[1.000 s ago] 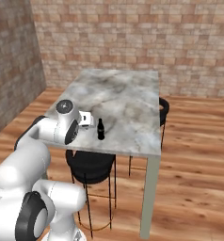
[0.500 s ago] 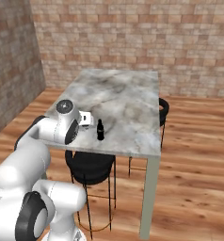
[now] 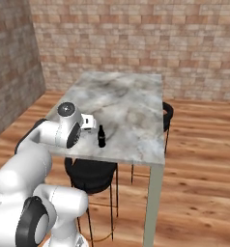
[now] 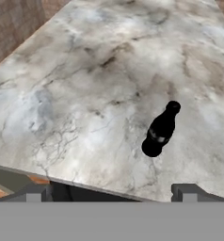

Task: Place the large bottle from the dining counter next to the other large bottle outside the sink, and place the small bottle from the dining counter next to the other small bottle inside the sink.

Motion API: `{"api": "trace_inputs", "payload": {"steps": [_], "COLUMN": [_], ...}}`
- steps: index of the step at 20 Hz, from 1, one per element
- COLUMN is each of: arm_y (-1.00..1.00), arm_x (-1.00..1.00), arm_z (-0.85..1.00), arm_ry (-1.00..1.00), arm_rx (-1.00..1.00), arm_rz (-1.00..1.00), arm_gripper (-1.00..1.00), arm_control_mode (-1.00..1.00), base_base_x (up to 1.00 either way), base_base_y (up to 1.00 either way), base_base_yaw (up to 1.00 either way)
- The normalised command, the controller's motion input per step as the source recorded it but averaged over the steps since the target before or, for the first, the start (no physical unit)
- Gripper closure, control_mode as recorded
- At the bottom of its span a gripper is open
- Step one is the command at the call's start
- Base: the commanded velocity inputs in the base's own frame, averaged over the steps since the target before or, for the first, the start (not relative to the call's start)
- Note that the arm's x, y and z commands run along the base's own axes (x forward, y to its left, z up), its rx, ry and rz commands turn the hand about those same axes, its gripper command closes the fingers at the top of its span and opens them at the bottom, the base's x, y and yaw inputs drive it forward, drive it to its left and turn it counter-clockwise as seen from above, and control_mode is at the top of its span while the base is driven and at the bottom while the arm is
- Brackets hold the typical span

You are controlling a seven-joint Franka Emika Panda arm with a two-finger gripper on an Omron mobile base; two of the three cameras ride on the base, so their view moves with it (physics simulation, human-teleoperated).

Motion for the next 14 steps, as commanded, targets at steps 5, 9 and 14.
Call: {"api": "trace_inputs", "payload": {"steps": [5,9,14], "arm_y": [0.00,0.00,0.00], "arm_x": [0.00,0.00,0.00], "arm_z": [0.00,0.00,0.00], "arm_ry": [0.00,0.00,0.00], "arm_rx": [0.00,0.00,0.00], "arm_rz": [0.00,0.00,0.00], "arm_gripper": [-1.00,-1.00,-1.00], "arm_control_mode": [1.00,1.00,1.00], "base_base_x": [0.28,0.08,0.00], "base_base_y": [0.00,0.00,0.00], "base_base_yaw": [-0.01,0.00,0.00]}}
